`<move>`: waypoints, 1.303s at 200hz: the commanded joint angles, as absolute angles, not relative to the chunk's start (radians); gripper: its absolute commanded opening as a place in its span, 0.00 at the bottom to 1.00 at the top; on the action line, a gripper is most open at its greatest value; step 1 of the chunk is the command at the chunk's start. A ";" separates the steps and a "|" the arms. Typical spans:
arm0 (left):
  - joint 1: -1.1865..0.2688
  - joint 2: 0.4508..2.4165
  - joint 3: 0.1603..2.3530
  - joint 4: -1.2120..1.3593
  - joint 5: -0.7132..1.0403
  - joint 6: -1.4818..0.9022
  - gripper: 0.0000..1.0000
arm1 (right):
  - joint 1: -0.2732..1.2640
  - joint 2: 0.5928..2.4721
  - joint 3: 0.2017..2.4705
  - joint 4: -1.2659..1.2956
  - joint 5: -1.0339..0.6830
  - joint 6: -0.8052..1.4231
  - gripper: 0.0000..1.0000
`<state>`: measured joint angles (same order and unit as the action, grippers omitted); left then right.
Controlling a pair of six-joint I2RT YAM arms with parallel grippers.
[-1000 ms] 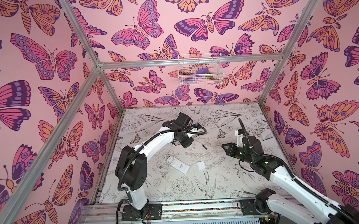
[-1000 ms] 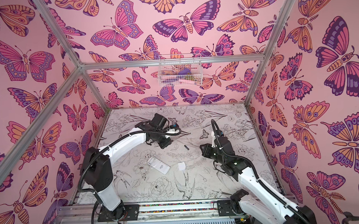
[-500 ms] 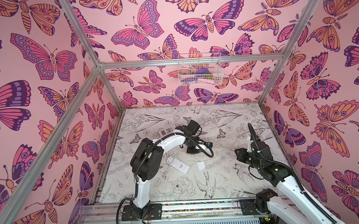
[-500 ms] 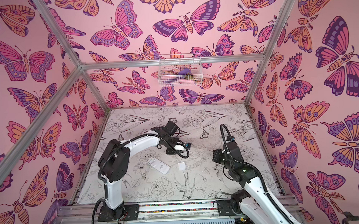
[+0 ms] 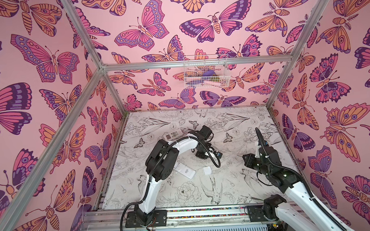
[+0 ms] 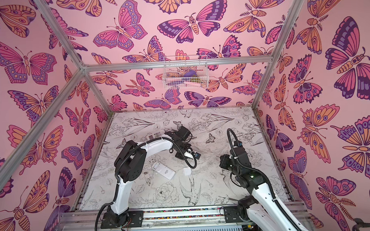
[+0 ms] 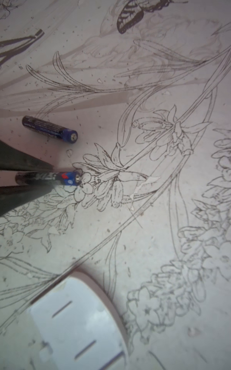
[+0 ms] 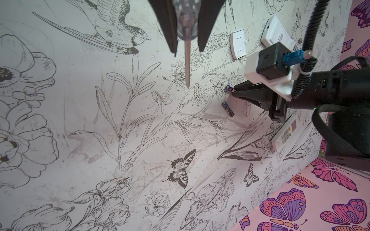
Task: Unload the batteries from the remote control
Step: 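Lower the blue battery beside the other battery and open the left gripper, then move the open left gripper over the white remote while the right draws back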
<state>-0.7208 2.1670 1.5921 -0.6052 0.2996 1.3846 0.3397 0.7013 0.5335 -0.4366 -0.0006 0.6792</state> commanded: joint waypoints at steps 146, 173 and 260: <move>-0.729 1.804 1.369 -0.886 0.182 1.379 0.68 | 0.307 0.686 0.542 -0.449 -0.001 0.640 0.00; -0.723 1.732 1.274 -0.965 0.175 1.367 0.77 | 0.304 0.709 0.540 -0.425 -0.016 0.641 0.00; -0.689 1.737 1.146 -0.951 0.195 1.362 1.00 | 0.267 0.772 0.520 -0.301 -0.061 0.667 0.00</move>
<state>-0.7109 1.7168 1.1606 -0.9493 0.1802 1.3632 0.2802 0.7639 0.5228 -0.3542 -0.0311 0.6575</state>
